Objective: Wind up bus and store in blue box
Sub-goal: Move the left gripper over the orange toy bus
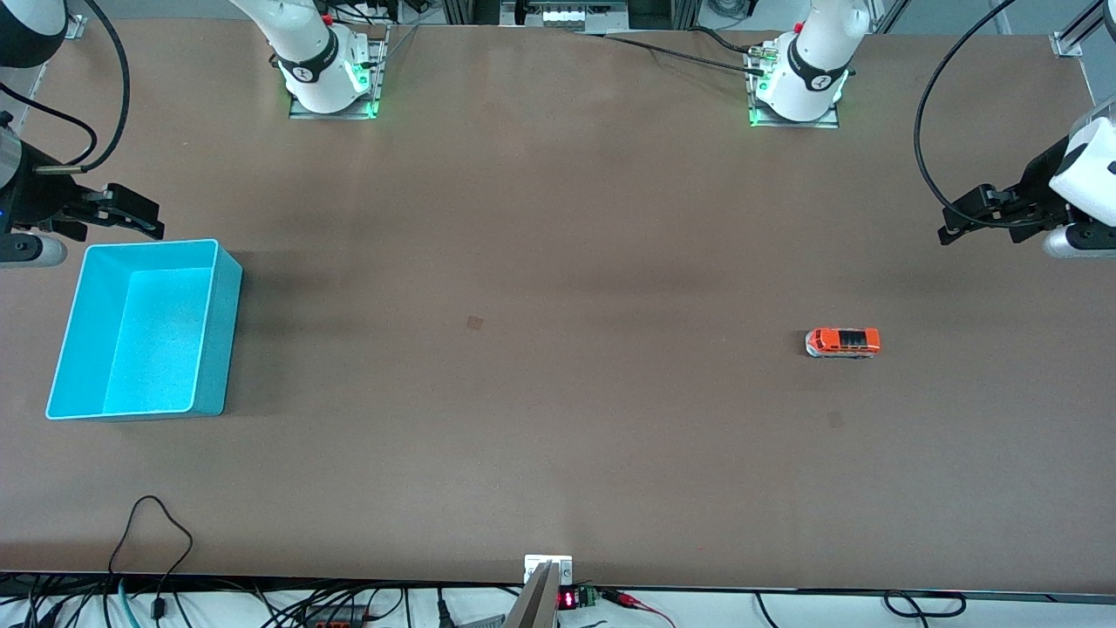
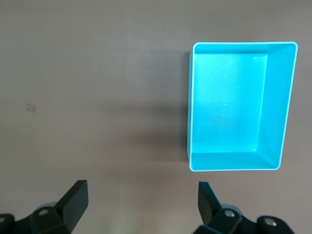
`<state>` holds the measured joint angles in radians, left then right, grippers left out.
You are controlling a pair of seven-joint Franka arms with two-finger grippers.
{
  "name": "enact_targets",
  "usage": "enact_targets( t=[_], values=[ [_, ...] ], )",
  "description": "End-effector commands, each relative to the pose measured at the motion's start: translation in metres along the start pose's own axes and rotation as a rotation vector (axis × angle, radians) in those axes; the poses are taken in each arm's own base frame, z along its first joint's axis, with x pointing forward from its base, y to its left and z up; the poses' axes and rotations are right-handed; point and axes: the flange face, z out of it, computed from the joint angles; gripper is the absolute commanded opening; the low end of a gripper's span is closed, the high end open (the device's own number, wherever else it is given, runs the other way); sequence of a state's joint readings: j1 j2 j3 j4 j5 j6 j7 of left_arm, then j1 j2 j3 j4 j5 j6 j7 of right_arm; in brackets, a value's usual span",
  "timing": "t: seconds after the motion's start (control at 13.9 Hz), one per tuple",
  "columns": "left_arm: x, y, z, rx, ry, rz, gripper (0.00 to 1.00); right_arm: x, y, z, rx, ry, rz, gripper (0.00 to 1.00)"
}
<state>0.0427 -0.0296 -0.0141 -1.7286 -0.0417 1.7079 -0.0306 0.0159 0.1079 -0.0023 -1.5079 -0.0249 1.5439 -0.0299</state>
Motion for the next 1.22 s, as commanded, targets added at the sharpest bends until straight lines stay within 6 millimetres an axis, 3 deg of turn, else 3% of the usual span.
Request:
enact_targets(
  t=[0.0,0.22,0.36,0.72,0.93,1.15],
  values=[
    [-0.009,-0.003,-0.004,0.016,-0.004,-0.005,1.00,-0.002,0.002,-0.004,0.002,0.000,0.002,1.00],
    [-0.007,-0.003,0.002,0.018,-0.016,-0.002,1.00,-0.002,0.002,-0.005,0.002,0.003,0.002,1.00],
    [0.003,-0.005,0.028,0.032,-0.064,0.045,1.00,-0.002,0.002,-0.004,0.002,0.000,0.002,1.00],
    [0.047,-0.013,0.144,0.003,-0.189,0.320,1.00,-0.002,0.002,-0.005,0.002,0.001,0.002,1.00],
    [0.061,-0.016,0.182,-0.009,-0.188,0.450,1.00,-0.002,0.002,-0.005,0.002,0.001,0.002,1.00],
    [0.063,-0.021,0.243,0.010,-0.196,0.671,1.00,-0.001,0.002,-0.004,0.002,0.000,0.002,1.00]
  ],
)
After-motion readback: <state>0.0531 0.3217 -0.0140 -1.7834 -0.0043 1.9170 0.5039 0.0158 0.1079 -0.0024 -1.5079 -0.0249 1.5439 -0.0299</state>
